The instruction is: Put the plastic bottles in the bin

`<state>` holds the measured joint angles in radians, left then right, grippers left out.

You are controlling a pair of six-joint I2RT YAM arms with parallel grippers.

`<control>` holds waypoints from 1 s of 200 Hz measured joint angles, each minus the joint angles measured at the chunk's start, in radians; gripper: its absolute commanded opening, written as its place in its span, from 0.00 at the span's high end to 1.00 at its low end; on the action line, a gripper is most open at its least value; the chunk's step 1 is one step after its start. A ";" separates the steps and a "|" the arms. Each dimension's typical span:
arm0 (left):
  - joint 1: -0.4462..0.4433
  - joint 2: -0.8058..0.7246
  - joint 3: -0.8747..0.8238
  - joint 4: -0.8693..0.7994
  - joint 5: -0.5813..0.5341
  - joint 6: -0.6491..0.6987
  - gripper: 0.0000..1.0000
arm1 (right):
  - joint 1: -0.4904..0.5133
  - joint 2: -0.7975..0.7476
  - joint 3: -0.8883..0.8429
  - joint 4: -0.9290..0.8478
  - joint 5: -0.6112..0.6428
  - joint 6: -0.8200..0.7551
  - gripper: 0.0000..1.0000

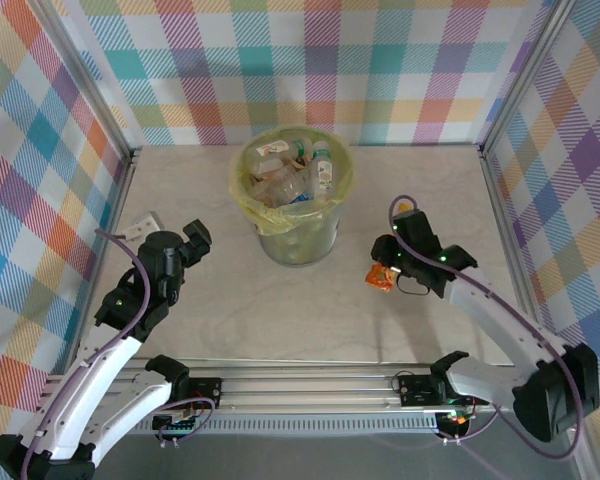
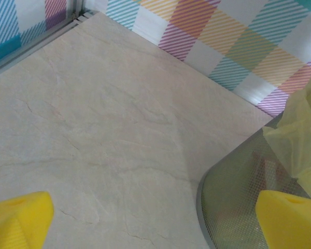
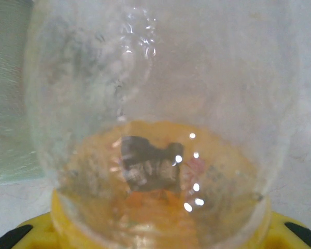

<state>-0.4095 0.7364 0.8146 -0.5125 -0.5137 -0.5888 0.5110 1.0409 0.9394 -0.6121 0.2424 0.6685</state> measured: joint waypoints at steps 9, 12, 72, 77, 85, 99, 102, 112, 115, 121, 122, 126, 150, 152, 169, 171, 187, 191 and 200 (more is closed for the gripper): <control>0.000 0.006 0.000 0.005 0.007 -0.002 0.00 | 0.010 -0.010 0.043 -0.014 0.006 -0.022 0.75; 0.000 0.008 0.000 0.008 0.009 -0.003 0.00 | 0.014 -0.011 0.060 -0.019 0.008 -0.031 0.76; 0.000 0.084 0.000 0.050 0.080 -0.049 0.00 | 0.093 0.044 0.367 -0.040 0.018 -0.182 0.77; 0.000 0.087 0.000 0.053 0.085 -0.052 0.00 | 0.099 0.054 0.388 -0.039 0.016 -0.192 0.77; 0.000 0.092 0.000 0.058 0.095 -0.057 0.00 | 0.108 0.075 0.425 -0.034 0.010 -0.212 0.77; 0.000 0.100 0.000 0.071 0.108 -0.068 0.00 | 0.127 0.118 0.489 -0.030 0.003 -0.243 0.78; 0.000 0.101 0.000 0.072 0.110 -0.070 0.00 | 0.132 0.130 0.506 -0.029 0.000 -0.250 0.78; 0.000 0.106 0.000 0.076 0.117 -0.075 0.00 | 0.147 0.167 0.553 -0.022 -0.004 -0.272 0.79; 0.000 0.107 0.000 0.077 0.120 -0.078 0.00 | 0.153 0.179 0.567 -0.021 -0.005 -0.281 0.79; 0.000 0.108 0.000 0.078 0.125 -0.079 0.00 | 0.165 0.204 0.595 -0.014 -0.010 -0.297 0.79; 0.000 0.108 0.001 0.078 0.125 -0.079 0.00 | 0.166 0.206 0.599 -0.013 -0.010 -0.299 0.79; 0.000 0.109 0.001 0.079 0.129 -0.080 0.00 | 0.175 0.222 0.617 -0.009 -0.012 -0.312 0.79; 0.000 0.109 0.002 0.079 0.141 -0.083 0.00 | 0.224 0.316 0.724 0.010 -0.033 -0.384 0.80; 0.000 0.109 0.002 0.079 0.144 -0.084 0.00 | 0.227 0.325 0.734 0.013 -0.035 -0.391 0.80; 0.000 0.109 0.002 0.085 0.157 -0.089 0.00 | 0.252 0.398 0.816 0.027 -0.054 -0.444 0.80; 0.000 0.109 0.002 0.087 0.158 -0.089 0.00 | 0.255 0.407 0.827 0.028 -0.057 -0.449 0.80; 0.000 0.112 0.002 0.099 0.165 -0.096 0.00 | 0.271 0.488 0.919 0.040 -0.078 -0.500 0.81; 0.000 0.114 0.002 0.100 0.167 -0.096 0.00 | 0.275 0.509 0.943 0.043 -0.084 -0.512 0.81; 0.000 0.118 0.004 0.101 0.176 -0.100 0.00 | 0.282 0.558 0.995 0.048 -0.096 -0.540 0.81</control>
<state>-0.4095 0.8543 0.8185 -0.4110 -0.3374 -0.6884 0.7929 1.5986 1.9347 -0.5640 0.1463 0.1284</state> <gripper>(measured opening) 0.997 0.397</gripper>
